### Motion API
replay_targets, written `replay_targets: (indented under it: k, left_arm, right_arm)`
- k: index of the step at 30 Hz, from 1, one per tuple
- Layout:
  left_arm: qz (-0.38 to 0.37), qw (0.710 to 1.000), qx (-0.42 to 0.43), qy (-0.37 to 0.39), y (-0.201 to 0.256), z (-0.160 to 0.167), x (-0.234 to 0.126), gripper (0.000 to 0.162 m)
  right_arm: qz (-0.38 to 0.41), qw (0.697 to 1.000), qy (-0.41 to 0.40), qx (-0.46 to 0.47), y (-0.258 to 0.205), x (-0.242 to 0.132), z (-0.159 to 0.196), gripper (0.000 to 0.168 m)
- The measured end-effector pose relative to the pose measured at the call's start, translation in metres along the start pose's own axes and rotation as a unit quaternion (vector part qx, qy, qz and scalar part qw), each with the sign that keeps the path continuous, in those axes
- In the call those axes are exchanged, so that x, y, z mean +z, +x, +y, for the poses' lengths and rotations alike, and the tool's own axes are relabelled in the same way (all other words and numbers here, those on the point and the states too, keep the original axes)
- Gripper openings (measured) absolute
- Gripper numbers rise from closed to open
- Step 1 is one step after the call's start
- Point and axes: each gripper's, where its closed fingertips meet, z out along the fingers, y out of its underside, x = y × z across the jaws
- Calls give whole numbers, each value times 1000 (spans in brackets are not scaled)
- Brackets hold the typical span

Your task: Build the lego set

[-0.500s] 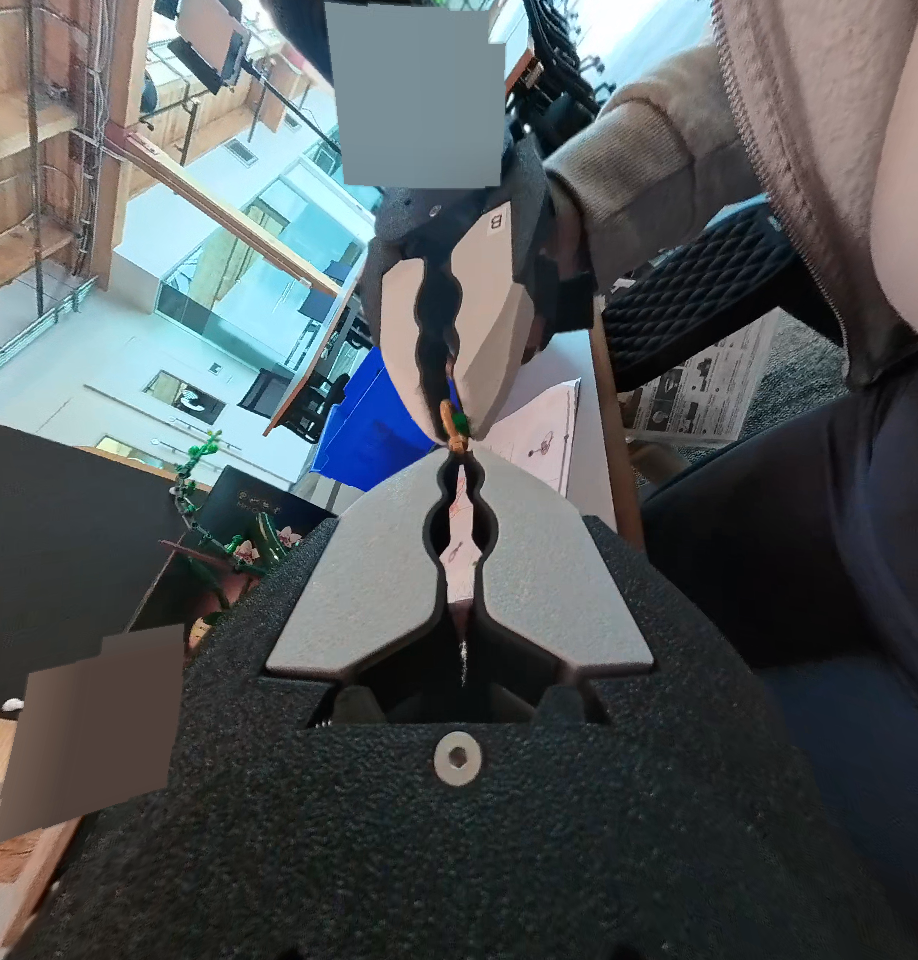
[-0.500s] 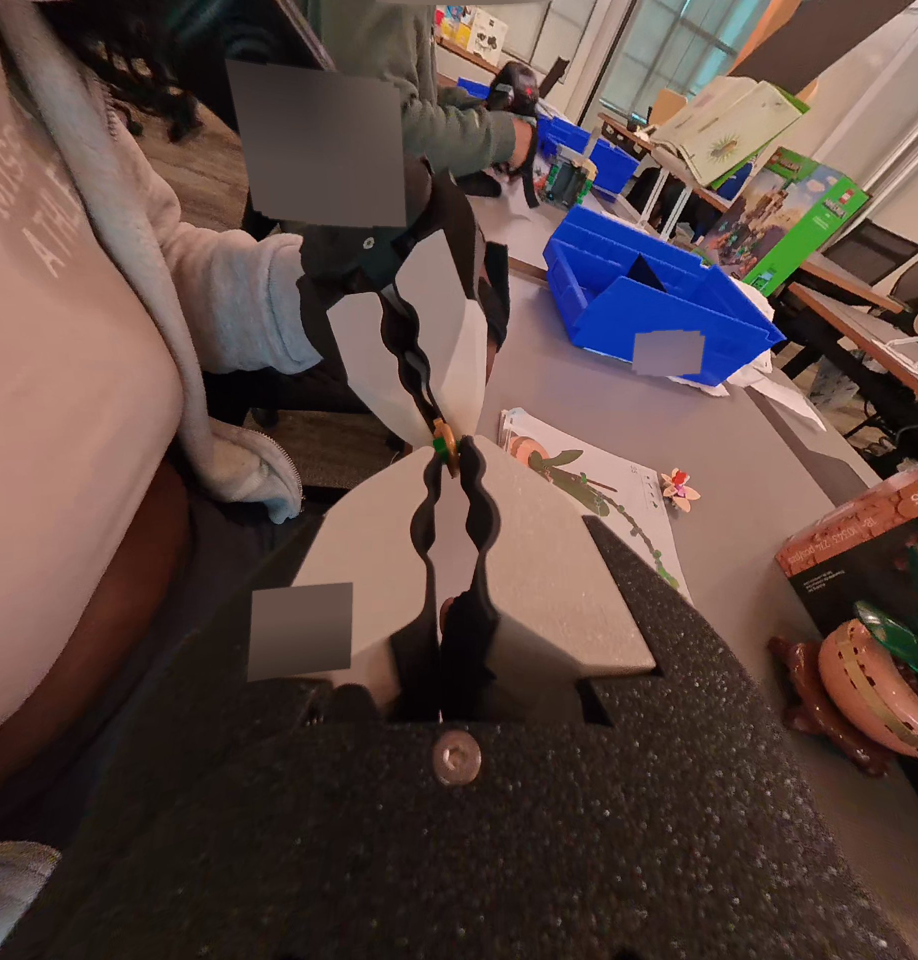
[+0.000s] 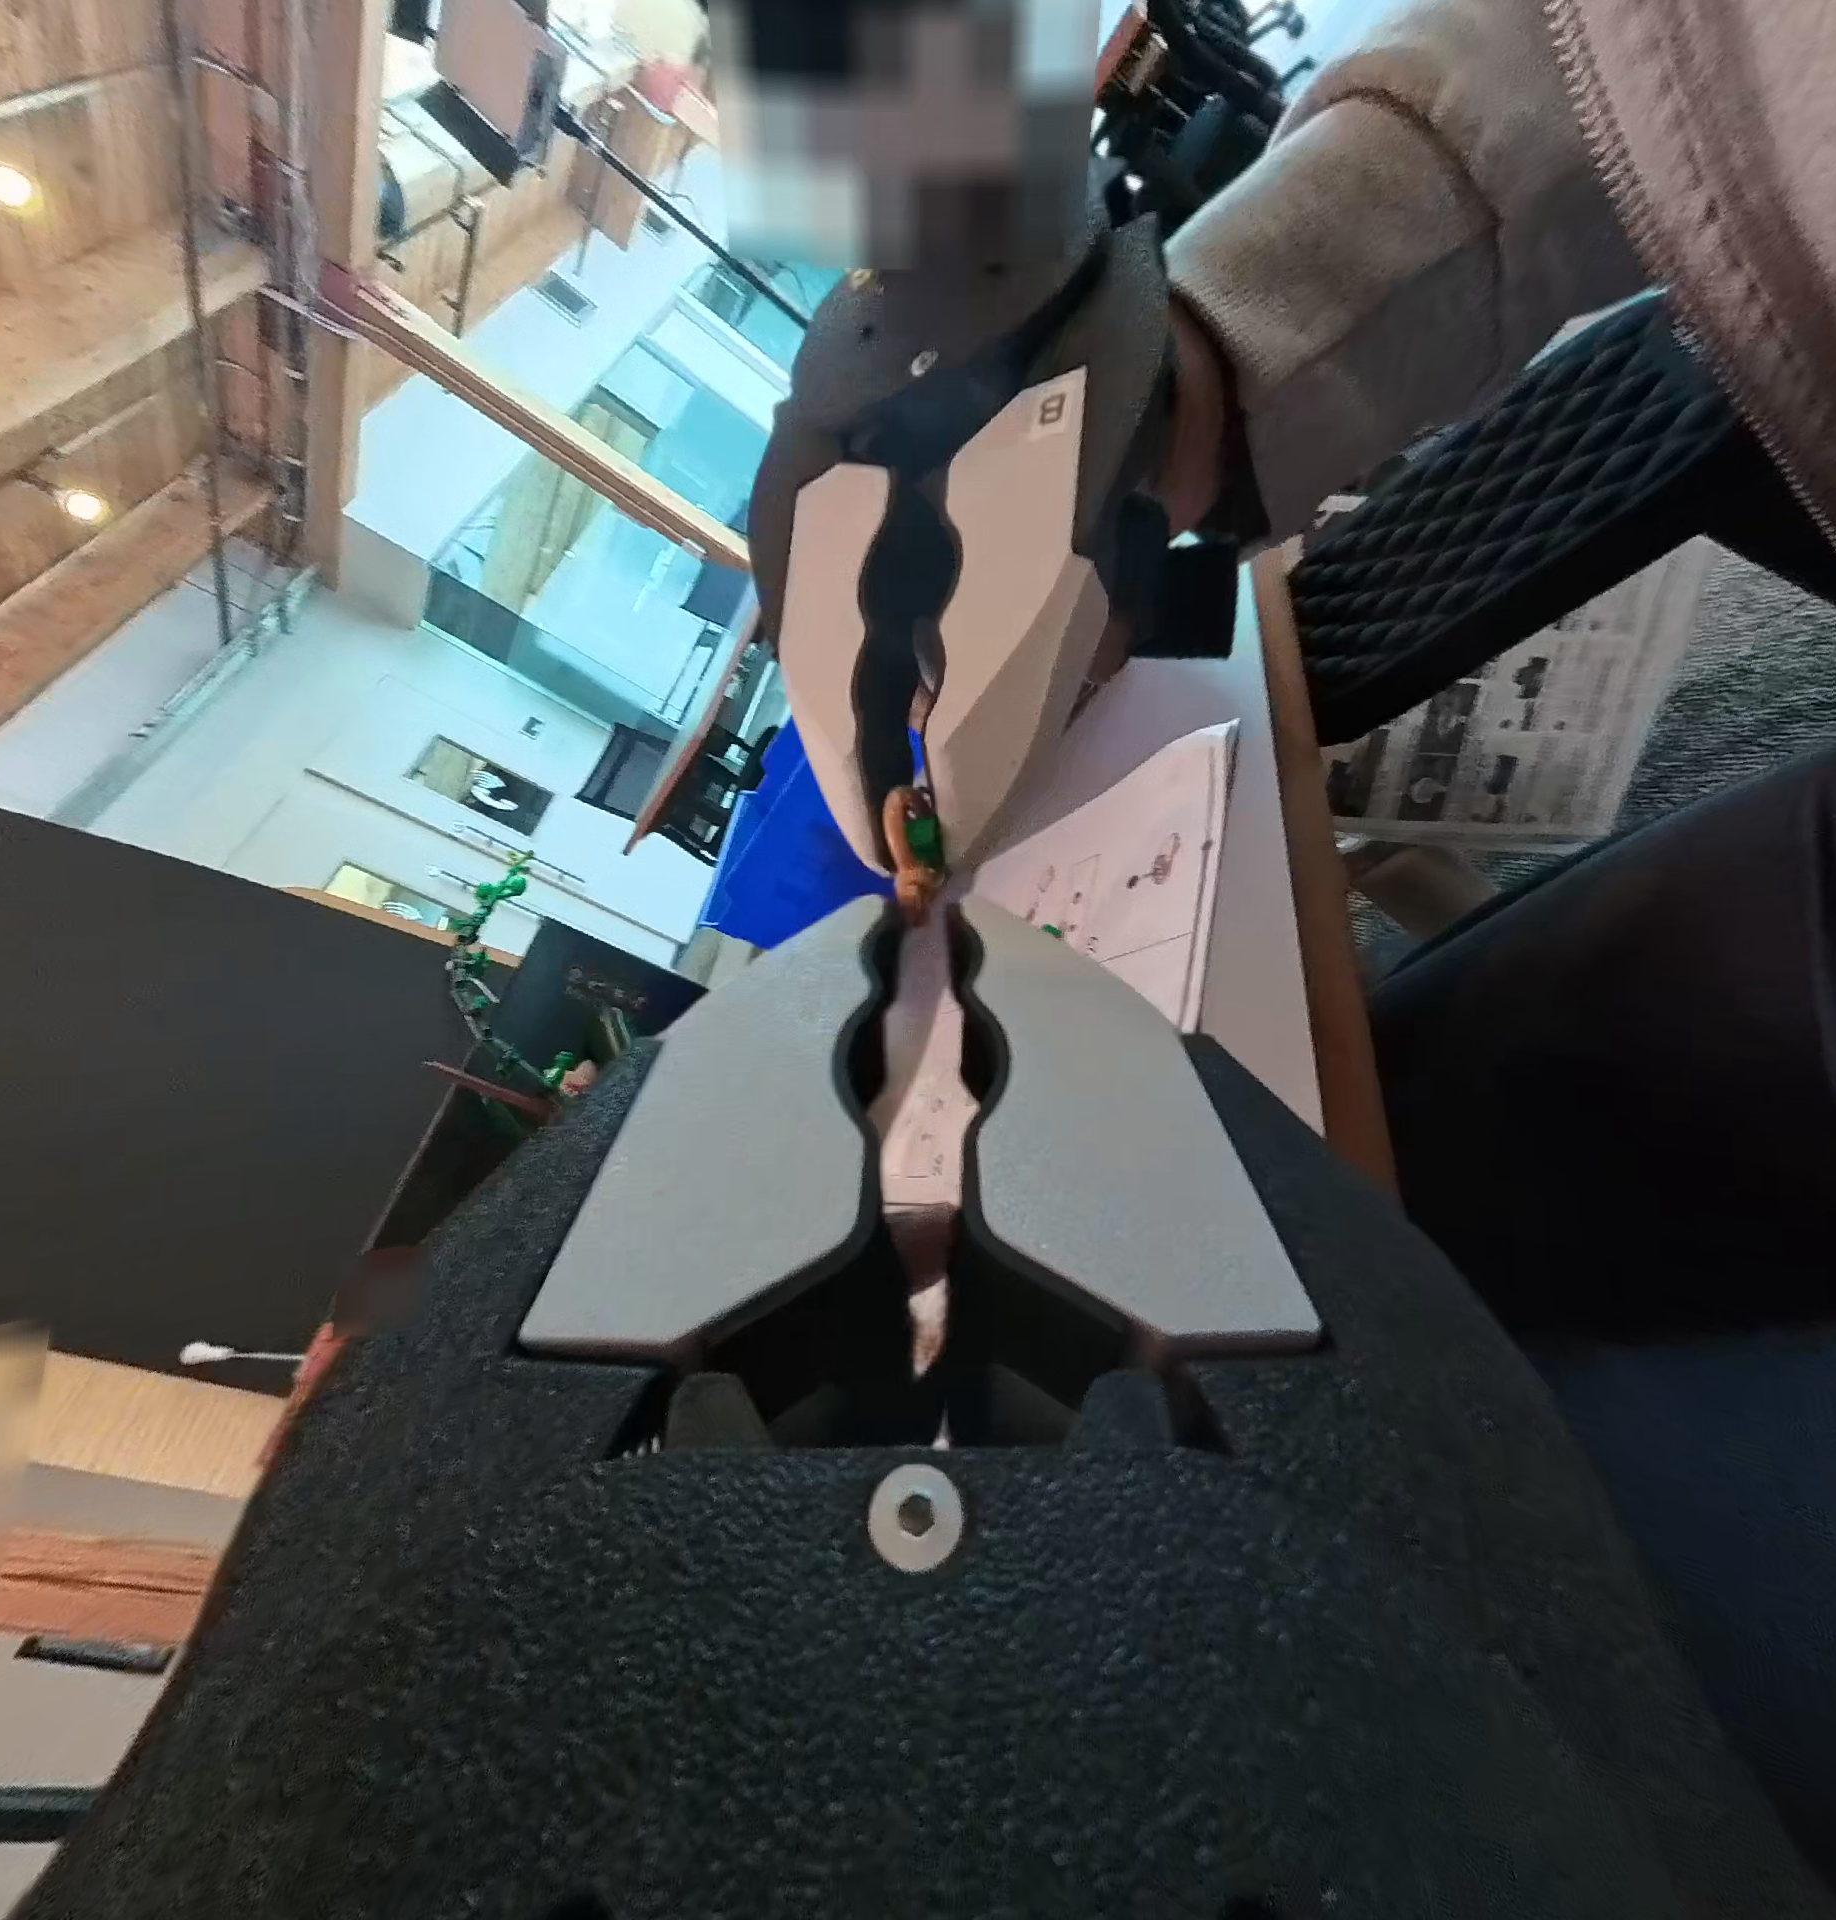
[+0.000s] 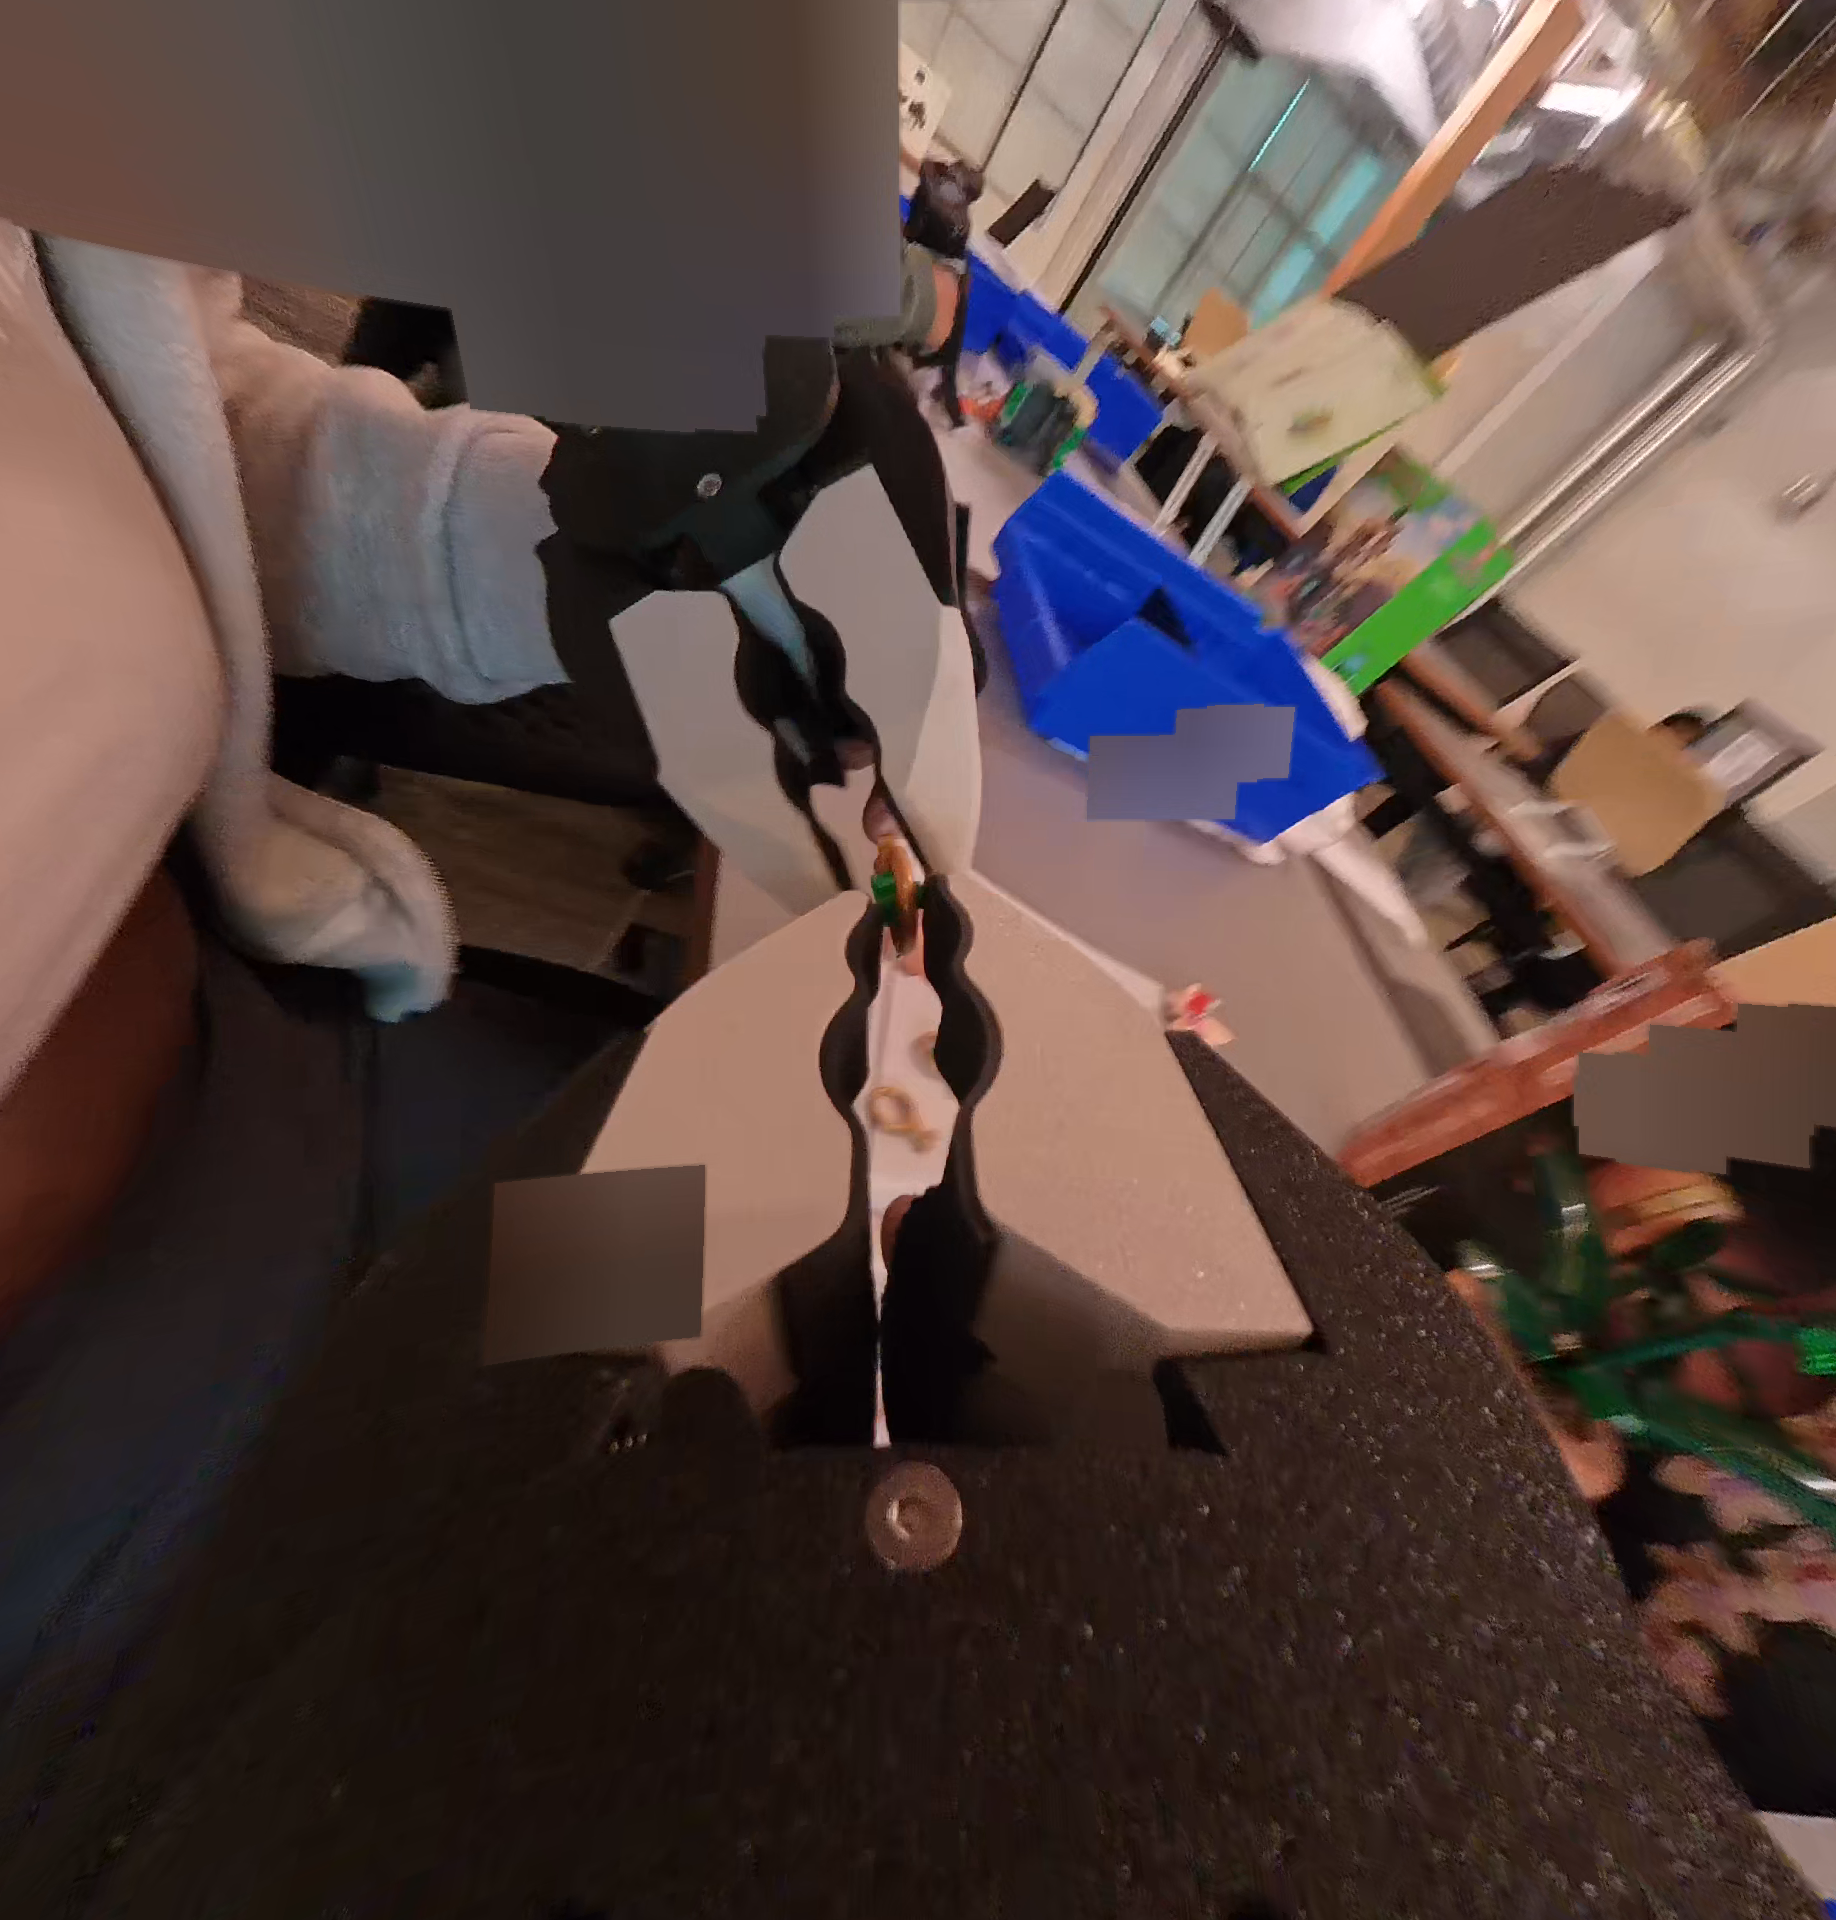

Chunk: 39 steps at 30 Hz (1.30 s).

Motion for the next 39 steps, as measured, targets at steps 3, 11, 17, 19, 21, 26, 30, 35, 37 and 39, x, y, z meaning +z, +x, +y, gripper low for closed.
replay_targets:
  k: [3, 11, 17, 19, 21, 26, 30, 35, 37, 39]
  left_arm:
    - [-21, 999, -4, -26, -10, 13, -3, 33]
    - [-124, 931, -331, -90, -85, 98, -76, 28]
    - [-105, 907, -360, -194, -60, 150, -88, 26]
    - [-91, 906, -363, -198, -52, 155, -82, 26]
    - [-75, 906, -371, -193, -45, 156, -75, 25]
    - [-31, 907, -379, -182, -29, 153, -57, 25]
    - [-4, 910, -367, -192, -18, 155, -48, 25]
    - [54, 920, -358, -152, -2, 137, -24, 20]
    - [75, 916, -346, -188, -1, 144, -15, 18]
    - [108, 906, -361, -193, 0, 147, -7, 11]
  right_arm:
    - [35, 997, -12, -66, 11, 1, 0, 8]
    - [-33, 988, -149, -40, 30, 50, 57, 8]
    - [-102, 959, -249, -85, 40, 94, 117, 8]
    - [-121, 948, -275, -107, 41, 102, 132, 9]
    - [-129, 941, -288, -125, 43, 109, 142, 9]
    - [-148, 925, -309, -165, 42, 114, 155, 20]
    - [-169, 930, -296, -139, 39, 108, 154, 26]
    - [-187, 934, -281, -119, 37, 105, 153, 28]
    - [-198, 932, -280, -114, 37, 107, 152, 30]
    - [-208, 933, -277, -100, 37, 110, 150, 33]
